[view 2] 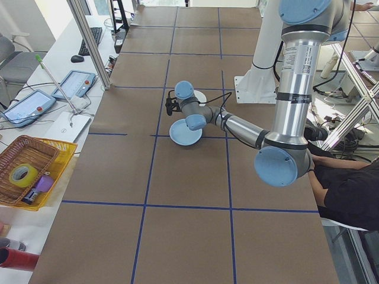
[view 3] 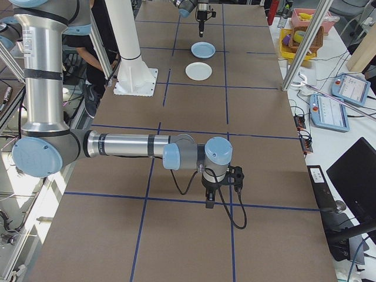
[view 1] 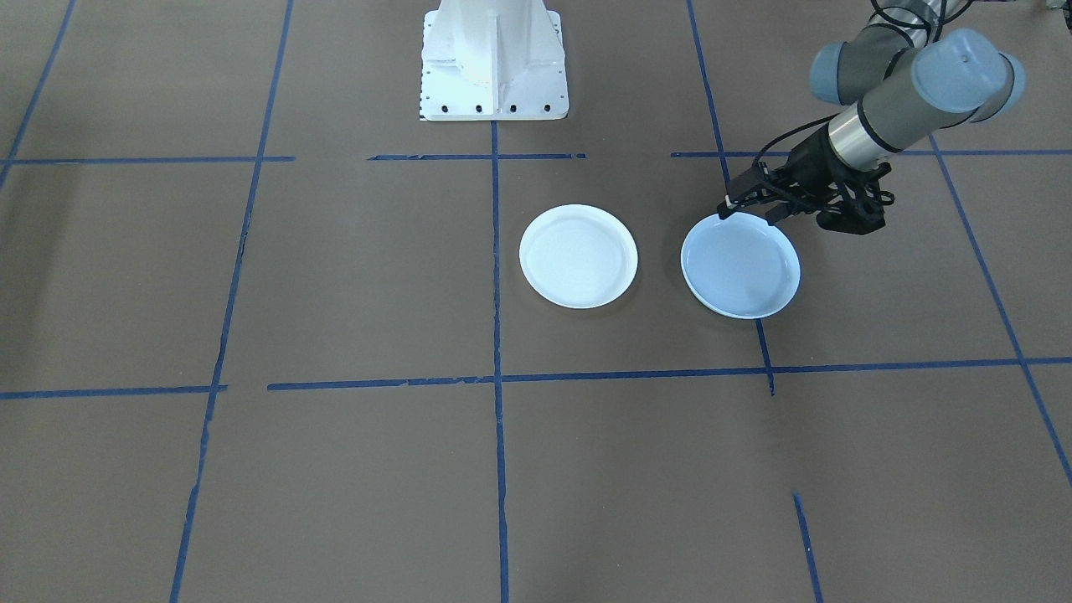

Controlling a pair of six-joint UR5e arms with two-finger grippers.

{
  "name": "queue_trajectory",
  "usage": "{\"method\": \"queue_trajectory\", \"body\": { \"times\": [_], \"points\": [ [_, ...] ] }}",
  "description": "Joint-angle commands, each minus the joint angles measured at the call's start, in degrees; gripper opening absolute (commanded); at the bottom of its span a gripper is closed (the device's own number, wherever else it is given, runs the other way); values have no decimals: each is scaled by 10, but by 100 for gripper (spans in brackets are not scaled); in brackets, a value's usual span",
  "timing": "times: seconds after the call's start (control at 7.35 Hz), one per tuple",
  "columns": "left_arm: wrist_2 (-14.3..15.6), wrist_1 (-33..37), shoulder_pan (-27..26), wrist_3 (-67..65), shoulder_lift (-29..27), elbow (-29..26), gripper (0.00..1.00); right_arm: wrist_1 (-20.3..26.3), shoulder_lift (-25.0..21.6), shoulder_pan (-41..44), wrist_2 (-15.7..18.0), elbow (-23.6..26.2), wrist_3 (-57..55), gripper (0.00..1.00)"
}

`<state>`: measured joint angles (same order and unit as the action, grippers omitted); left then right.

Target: Stack plate in center

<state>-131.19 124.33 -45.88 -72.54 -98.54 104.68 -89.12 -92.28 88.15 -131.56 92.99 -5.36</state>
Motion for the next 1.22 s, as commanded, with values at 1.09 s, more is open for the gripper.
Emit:
{"method": "queue_trajectory", "body": {
  "times": [1.09],
  "points": [
    [151,-75,147,-107,-131,-87,67,0,0,0,0,0,1,100]
  ]
}}
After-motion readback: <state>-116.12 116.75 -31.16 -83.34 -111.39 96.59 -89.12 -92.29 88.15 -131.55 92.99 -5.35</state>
